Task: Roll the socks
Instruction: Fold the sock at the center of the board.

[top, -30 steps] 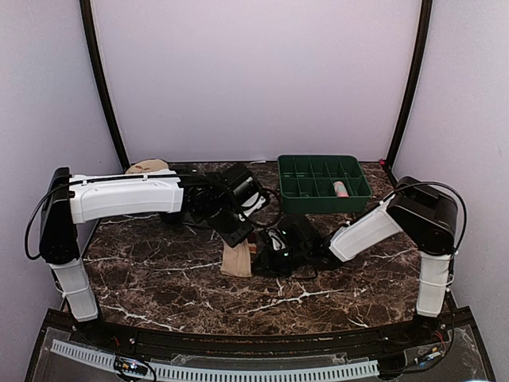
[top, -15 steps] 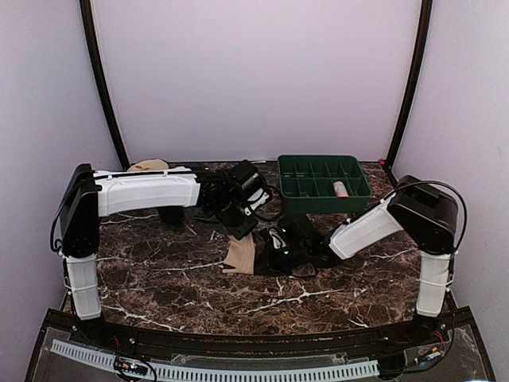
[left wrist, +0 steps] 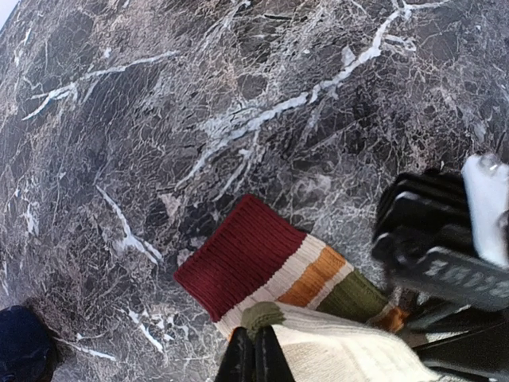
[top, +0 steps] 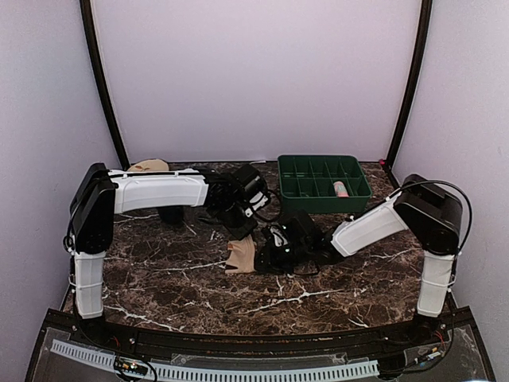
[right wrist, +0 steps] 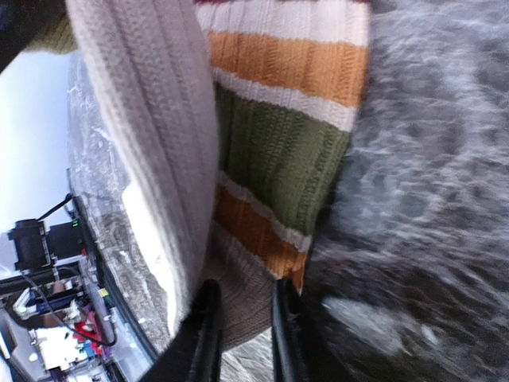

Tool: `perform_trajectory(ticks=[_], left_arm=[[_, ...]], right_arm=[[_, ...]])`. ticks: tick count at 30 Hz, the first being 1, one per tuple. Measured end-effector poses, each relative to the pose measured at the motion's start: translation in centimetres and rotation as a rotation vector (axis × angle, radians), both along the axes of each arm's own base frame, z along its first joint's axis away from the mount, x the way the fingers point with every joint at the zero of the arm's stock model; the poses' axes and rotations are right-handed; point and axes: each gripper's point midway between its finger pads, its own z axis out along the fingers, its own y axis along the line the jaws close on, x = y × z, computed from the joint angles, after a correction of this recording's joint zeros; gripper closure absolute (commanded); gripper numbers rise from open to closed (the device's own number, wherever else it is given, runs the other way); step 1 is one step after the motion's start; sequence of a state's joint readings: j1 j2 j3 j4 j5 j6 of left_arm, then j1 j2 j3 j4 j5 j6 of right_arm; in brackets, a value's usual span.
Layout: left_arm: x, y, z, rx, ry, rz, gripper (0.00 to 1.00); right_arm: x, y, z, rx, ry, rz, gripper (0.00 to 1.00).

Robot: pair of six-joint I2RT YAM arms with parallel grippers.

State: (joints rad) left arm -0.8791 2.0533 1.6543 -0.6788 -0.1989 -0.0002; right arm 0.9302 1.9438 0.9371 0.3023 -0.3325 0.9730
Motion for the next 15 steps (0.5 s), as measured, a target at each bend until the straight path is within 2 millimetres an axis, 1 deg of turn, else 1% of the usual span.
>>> perform_trajectory(ticks=[7,15], left_arm=[[0.5,0.4,-0.3,0.001,0.007,0.013,1.00],[0.9,0.9,-2.8,0.021,0.056,0.027,1.00]], right_arm=[[0.8,-2.2,0.6,-0.082,-0.041,-0.044,0.70],[0.7,-4.4,1.1,-0.148,-0.069,-0.085,0.69]])
